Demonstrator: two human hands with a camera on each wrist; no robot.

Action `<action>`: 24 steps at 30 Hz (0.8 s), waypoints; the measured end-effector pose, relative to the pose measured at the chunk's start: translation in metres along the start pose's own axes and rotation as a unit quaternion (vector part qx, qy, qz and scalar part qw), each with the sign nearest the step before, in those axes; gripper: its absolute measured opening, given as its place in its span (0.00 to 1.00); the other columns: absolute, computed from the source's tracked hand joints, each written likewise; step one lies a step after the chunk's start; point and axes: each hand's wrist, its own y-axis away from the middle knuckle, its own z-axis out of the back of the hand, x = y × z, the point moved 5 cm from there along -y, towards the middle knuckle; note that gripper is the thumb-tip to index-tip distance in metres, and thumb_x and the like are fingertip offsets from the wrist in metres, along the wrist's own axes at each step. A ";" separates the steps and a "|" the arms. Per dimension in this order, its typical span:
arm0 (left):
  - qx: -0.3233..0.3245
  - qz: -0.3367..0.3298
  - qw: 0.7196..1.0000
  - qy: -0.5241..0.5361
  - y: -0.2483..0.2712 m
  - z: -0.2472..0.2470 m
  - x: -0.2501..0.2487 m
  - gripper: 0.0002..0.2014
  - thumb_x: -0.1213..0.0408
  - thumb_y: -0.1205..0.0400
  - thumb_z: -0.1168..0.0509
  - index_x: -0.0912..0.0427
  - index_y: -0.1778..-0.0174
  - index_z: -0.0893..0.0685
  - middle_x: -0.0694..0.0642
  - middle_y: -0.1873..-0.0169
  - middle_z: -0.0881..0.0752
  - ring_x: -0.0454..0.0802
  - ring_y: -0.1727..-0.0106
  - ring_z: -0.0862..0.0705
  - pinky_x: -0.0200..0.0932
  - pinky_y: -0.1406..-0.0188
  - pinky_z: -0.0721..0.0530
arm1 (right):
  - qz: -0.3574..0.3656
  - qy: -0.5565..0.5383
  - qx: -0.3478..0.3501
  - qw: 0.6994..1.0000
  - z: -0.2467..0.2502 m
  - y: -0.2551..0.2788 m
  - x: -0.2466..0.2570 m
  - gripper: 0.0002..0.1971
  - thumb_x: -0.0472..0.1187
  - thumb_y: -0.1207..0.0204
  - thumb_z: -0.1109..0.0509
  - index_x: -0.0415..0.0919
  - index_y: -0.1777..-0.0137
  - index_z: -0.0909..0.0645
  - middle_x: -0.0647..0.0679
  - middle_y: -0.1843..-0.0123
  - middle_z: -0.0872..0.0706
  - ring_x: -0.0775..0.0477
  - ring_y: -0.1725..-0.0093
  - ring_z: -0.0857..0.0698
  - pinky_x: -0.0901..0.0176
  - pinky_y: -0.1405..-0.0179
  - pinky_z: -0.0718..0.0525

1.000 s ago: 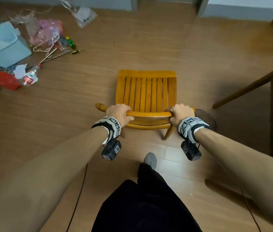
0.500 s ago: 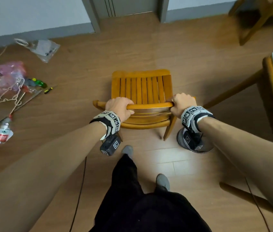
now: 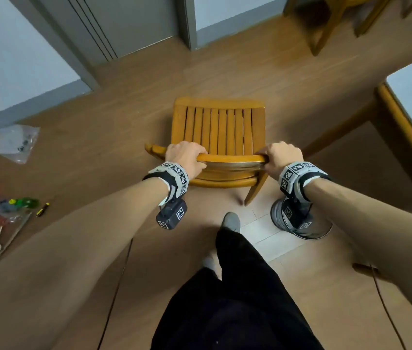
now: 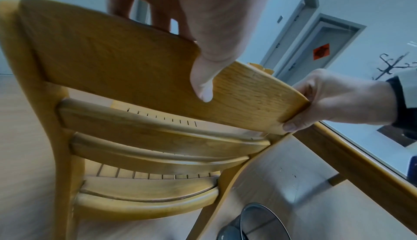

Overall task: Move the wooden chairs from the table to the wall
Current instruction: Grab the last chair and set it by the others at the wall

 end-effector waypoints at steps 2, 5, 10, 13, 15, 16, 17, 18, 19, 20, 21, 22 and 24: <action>-0.003 -0.016 1.000 -0.002 -0.034 0.013 -0.006 0.09 0.50 0.20 0.28 0.43 0.45 0.11 0.45 0.54 0.11 0.51 0.49 0.15 0.52 0.43 0.20 | -0.014 -0.006 -0.002 1.000 0.013 -0.024 -0.012 0.18 0.45 0.24 0.30 0.63 0.35 0.16 0.49 0.48 0.11 0.40 0.48 0.13 0.49 0.48 0.15; 0.002 -0.034 0.999 -0.012 -0.088 0.037 -0.014 0.08 0.50 0.19 0.29 0.42 0.45 0.11 0.44 0.57 0.12 0.51 0.50 0.16 0.51 0.43 0.21 | -0.026 -0.009 -0.011 1.000 0.038 -0.066 -0.028 0.19 0.46 0.22 0.31 0.62 0.32 0.17 0.49 0.49 0.11 0.40 0.50 0.13 0.50 0.49 0.16; 0.019 -0.041 0.999 -0.025 -0.182 0.073 -0.026 0.07 0.49 0.19 0.29 0.40 0.47 0.12 0.43 0.62 0.14 0.51 0.52 0.15 0.50 0.45 0.23 | -0.041 -0.015 -0.018 0.999 0.080 -0.139 -0.056 0.17 0.45 0.22 0.32 0.62 0.35 0.16 0.49 0.50 0.11 0.40 0.52 0.13 0.53 0.54 0.17; 0.033 -0.052 0.998 -0.031 -0.238 0.086 -0.030 0.07 0.49 0.19 0.29 0.41 0.47 0.12 0.43 0.64 0.15 0.51 0.53 0.15 0.48 0.48 0.24 | -0.049 -0.013 -0.006 0.999 0.099 -0.185 -0.073 0.17 0.45 0.22 0.31 0.63 0.35 0.17 0.51 0.51 0.13 0.43 0.53 0.15 0.54 0.56 0.19; 0.039 -0.064 0.997 -0.035 -0.273 0.095 -0.034 0.07 0.49 0.19 0.30 0.42 0.46 0.12 0.44 0.63 0.15 0.51 0.54 0.16 0.47 0.51 0.26 | -0.062 -0.023 -0.002 0.998 0.110 -0.215 -0.083 0.19 0.45 0.22 0.30 0.65 0.34 0.17 0.49 0.47 0.12 0.40 0.48 0.13 0.50 0.51 0.16; 0.040 -0.071 0.996 -0.035 -0.292 0.100 -0.038 0.08 0.49 0.19 0.30 0.42 0.46 0.12 0.44 0.62 0.14 0.50 0.55 0.17 0.46 0.51 0.26 | -0.070 -0.027 0.001 0.997 0.117 -0.229 -0.088 0.20 0.44 0.23 0.30 0.65 0.34 0.17 0.48 0.46 0.12 0.39 0.46 0.13 0.49 0.50 0.16; 0.040 -0.075 0.996 -0.034 -0.311 0.107 -0.041 0.08 0.49 0.19 0.30 0.42 0.46 0.12 0.44 0.62 0.15 0.50 0.56 0.18 0.46 0.51 0.27 | -0.077 -0.030 0.003 0.997 0.124 -0.245 -0.094 0.20 0.43 0.23 0.30 0.66 0.34 0.17 0.47 0.45 0.12 0.38 0.45 0.14 0.48 0.49 0.16; 0.039 -0.078 0.996 -0.033 -0.330 0.113 -0.043 0.08 0.50 0.19 0.30 0.42 0.45 0.12 0.44 0.62 0.15 0.49 0.57 0.20 0.46 0.51 0.28 | -0.085 -0.032 0.004 0.996 0.133 -0.260 -0.099 0.21 0.42 0.23 0.31 0.66 0.34 0.17 0.47 0.45 0.12 0.38 0.44 0.14 0.48 0.49 0.16; 0.041 -0.082 0.995 -0.031 -0.349 0.119 -0.045 0.07 0.50 0.18 0.30 0.41 0.45 0.12 0.43 0.63 0.16 0.49 0.58 0.21 0.46 0.51 0.28 | -0.092 -0.035 0.003 0.995 0.142 -0.275 -0.105 0.20 0.42 0.23 0.31 0.65 0.35 0.17 0.47 0.46 0.12 0.38 0.44 0.14 0.48 0.48 0.17; 0.040 -0.088 0.995 -0.032 -0.369 0.126 -0.047 0.07 0.50 0.18 0.30 0.41 0.45 0.12 0.42 0.64 0.17 0.48 0.59 0.22 0.47 0.50 0.28 | -0.098 -0.034 0.001 0.995 0.151 -0.291 -0.111 0.20 0.41 0.24 0.31 0.65 0.36 0.16 0.47 0.46 0.12 0.38 0.45 0.14 0.48 0.48 0.17; 0.039 -0.096 0.994 -0.032 -0.389 0.134 -0.049 0.07 0.49 0.18 0.30 0.41 0.46 0.12 0.42 0.64 0.18 0.48 0.59 0.22 0.48 0.48 0.28 | -0.104 -0.034 0.000 0.994 0.162 -0.307 -0.117 0.20 0.41 0.24 0.30 0.64 0.36 0.16 0.47 0.46 0.12 0.38 0.44 0.14 0.47 0.47 0.17; 0.040 -0.105 0.993 -0.031 -0.408 0.141 -0.051 0.07 0.49 0.18 0.31 0.41 0.46 0.12 0.41 0.64 0.18 0.48 0.58 0.21 0.49 0.45 0.27 | -0.110 -0.035 0.003 0.993 0.172 -0.321 -0.123 0.21 0.41 0.24 0.30 0.64 0.35 0.17 0.46 0.44 0.13 0.37 0.43 0.14 0.47 0.46 0.17; 0.037 -0.121 0.992 -0.024 -0.446 0.158 -0.057 0.06 0.50 0.18 0.31 0.41 0.47 0.12 0.42 0.64 0.16 0.50 0.55 0.17 0.51 0.42 0.26 | -0.127 -0.042 0.006 0.991 0.194 -0.350 -0.134 0.22 0.41 0.24 0.30 0.64 0.32 0.18 0.45 0.41 0.13 0.36 0.40 0.15 0.46 0.44 0.17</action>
